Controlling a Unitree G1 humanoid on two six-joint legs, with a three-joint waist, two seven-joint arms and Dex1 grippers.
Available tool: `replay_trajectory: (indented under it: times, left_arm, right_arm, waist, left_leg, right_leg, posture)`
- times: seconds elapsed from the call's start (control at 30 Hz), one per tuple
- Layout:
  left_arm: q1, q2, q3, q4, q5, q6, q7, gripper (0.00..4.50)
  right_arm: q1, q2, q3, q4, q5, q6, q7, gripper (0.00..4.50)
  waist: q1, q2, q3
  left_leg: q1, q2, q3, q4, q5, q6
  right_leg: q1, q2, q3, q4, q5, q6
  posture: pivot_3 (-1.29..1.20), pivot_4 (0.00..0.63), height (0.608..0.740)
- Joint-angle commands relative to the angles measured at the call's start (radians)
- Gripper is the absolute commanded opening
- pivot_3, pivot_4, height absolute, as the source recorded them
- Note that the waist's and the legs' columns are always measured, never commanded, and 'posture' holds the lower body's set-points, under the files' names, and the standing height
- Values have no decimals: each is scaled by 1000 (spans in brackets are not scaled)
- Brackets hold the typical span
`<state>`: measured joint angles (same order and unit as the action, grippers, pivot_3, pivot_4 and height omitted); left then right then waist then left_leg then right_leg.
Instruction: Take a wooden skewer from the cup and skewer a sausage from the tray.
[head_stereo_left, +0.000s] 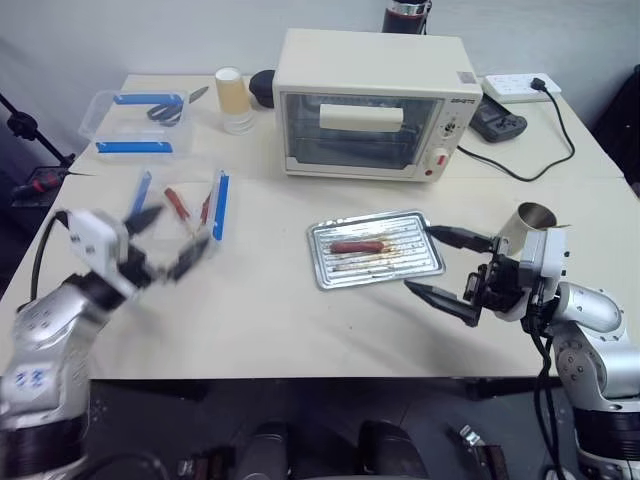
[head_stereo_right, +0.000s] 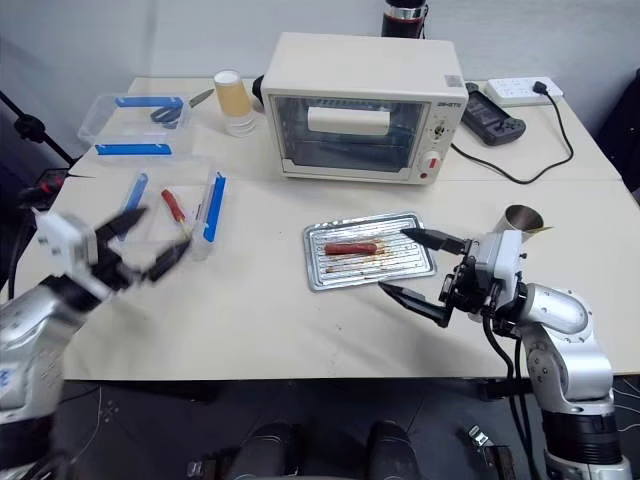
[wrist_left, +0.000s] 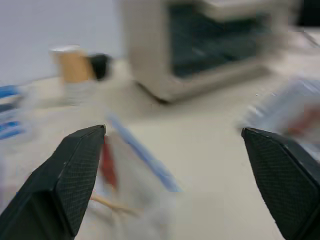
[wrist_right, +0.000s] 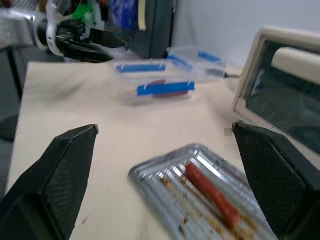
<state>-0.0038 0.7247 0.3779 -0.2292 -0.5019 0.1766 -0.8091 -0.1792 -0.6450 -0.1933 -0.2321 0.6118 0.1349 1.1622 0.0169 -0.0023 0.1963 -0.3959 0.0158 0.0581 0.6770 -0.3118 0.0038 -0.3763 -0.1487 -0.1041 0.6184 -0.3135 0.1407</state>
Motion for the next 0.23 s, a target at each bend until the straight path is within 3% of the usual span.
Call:
replay_trajectory:
  times: [0.03, 0.23]
  left_arm:
    - [121, 83, -6, 34, 80, -137, -178, 4476]
    - [227, 37, -7, 13, 148, -235, -145, 4476]
  right_arm:
    - [15, -48, 41, 38, -16, -15, 109, 4500]
    - [-12, -23, 90, 191, -87, -150, 194, 4500]
  waist:
    - [-1, 0, 0]
    - [6, 0, 0]
  left_leg:
    - [1, 0, 1, -1, 0, 0]
    - [4, 1, 3, -3, -1, 2]
  right_leg:
    - [0, 0, 0, 0, 0, 0]
    - [1, -1, 3, 0, 0, 0]
  posture:
    - [0, 150, 740]
    - [0, 150, 740]
